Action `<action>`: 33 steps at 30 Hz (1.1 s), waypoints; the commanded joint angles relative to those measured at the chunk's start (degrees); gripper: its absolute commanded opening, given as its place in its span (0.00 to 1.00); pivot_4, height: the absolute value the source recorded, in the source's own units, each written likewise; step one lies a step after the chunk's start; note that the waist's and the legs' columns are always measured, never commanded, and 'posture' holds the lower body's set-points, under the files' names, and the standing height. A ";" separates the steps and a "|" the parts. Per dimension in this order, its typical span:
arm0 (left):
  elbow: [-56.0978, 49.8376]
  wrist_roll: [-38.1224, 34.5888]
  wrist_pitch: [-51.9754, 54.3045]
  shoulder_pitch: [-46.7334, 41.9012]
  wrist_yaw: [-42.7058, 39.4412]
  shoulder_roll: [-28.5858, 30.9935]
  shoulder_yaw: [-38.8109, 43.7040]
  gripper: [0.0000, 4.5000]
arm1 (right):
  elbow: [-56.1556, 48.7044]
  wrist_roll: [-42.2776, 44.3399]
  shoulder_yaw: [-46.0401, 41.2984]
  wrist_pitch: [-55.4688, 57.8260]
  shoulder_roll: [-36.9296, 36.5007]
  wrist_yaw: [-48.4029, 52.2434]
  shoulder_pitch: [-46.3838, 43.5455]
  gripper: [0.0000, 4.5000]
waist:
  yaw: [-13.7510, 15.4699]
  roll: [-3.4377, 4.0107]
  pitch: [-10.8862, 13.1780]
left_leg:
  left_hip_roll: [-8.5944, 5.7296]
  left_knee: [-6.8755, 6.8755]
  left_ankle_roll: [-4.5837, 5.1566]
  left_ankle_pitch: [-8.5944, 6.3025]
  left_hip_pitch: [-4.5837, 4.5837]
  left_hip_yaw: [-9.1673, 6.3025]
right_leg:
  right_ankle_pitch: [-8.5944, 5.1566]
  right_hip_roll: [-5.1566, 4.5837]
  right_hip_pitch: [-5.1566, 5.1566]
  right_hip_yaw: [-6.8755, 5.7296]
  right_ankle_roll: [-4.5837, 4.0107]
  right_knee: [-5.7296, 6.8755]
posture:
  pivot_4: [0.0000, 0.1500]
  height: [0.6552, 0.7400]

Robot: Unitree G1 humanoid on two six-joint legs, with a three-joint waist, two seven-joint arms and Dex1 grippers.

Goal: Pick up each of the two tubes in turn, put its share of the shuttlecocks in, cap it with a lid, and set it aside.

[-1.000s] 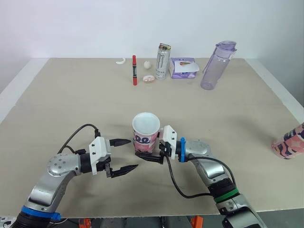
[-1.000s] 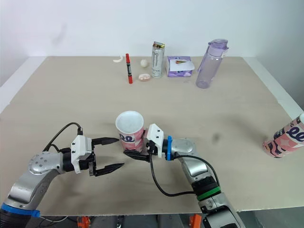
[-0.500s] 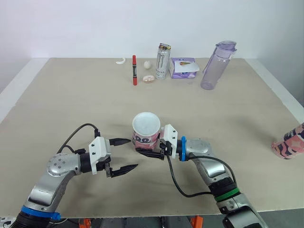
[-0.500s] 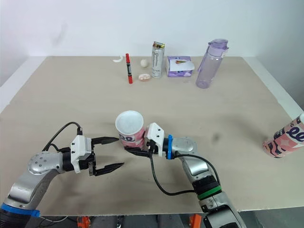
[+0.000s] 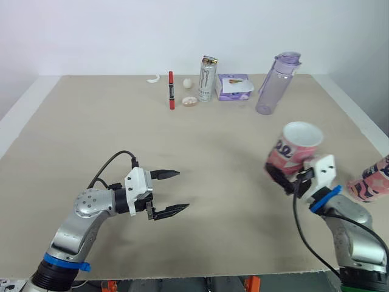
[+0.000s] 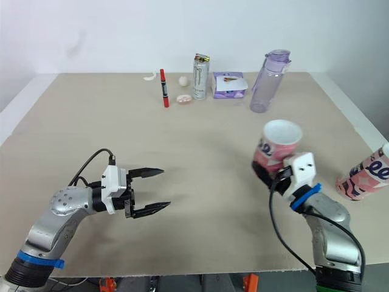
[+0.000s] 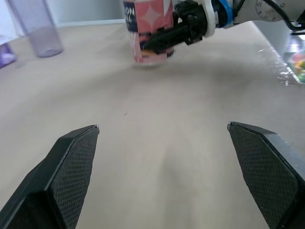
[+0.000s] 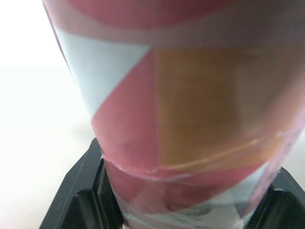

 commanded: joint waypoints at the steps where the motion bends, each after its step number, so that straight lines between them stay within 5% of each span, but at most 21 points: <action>1: -1.69 -0.70 -0.31 0.12 -0.35 0.23 0.16 1.00 | -0.19 2.24 -1.83 0.42 1.12 -2.68 -0.61 0.61 | -0.27 0.02 -0.01 | -0.03 0.00 0.01 0.01 0.00 0.03 | 0.01 0.05 0.00 0.16 0.03 0.00 | 1.00 1.00; 15: -1.31 0.40 -0.78 0.25 -0.24 0.57 -0.09 1.00 | 3.41 2.47 0.59 0.07 2.22 -3.27 -0.79 0.61 | -0.33 0.04 -0.02 | -0.11 0.01 0.02 0.01 -0.01 0.12 | 0.01 0.08 0.00 0.47 0.13 -0.01 | 1.00 1.00; 20: -1.38 0.59 -0.79 0.62 -0.17 0.76 0.00 1.00 | 2.49 2.86 0.69 0.17 2.78 -3.48 0.62 0.97 | -0.33 0.02 -0.03 | -0.11 0.01 0.05 0.03 -0.01 0.11 | 0.01 0.11 0.02 0.51 0.13 -0.01 | 1.00 1.00; 33: -0.05 0.74 -0.88 0.06 -0.37 0.78 -0.03 1.00 | -8.26 5.97 0.32 3.37 3.98 -4.19 9.36 0.97 | -0.33 0.06 -0.04 | -0.12 -0.01 0.05 0.03 -0.02 0.13 | -0.02 0.12 0.00 0.57 0.16 -0.01 | 1.00 1.00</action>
